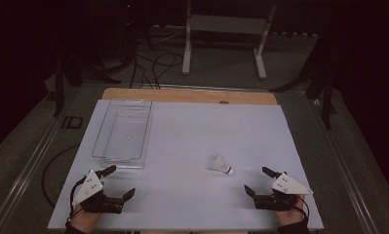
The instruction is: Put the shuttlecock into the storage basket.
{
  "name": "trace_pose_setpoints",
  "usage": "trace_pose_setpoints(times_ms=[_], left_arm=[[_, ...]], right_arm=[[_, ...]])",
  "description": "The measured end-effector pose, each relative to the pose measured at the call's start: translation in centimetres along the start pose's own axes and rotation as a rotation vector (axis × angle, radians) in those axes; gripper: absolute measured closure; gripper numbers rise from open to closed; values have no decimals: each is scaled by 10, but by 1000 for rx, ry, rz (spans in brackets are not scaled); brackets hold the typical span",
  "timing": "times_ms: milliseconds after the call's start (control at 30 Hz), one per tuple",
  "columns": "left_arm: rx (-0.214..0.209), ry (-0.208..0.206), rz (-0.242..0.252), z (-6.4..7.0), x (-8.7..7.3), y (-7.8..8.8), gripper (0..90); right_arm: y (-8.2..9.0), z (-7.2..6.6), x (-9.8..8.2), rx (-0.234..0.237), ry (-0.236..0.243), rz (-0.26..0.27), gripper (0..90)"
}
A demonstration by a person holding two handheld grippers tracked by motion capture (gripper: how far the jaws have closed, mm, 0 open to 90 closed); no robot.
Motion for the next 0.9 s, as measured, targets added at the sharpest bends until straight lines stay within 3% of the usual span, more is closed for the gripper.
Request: trace_pose_setpoints(times_ms=[900], left_arm=[[5, 9, -7, 0, 2, 2, 2]], right_arm=[[3, -2, 5, 16, -15, 20, 98]])
Point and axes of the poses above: each handheld gripper's, and its own axes: y roughly backward along the jaws, x roughly out of its top, z roughly to its right, the point moved 10 cm from there along -y, roughly forward along the jaws, and after that the axes turned 1 degree about -y, right-handed, at the moved point
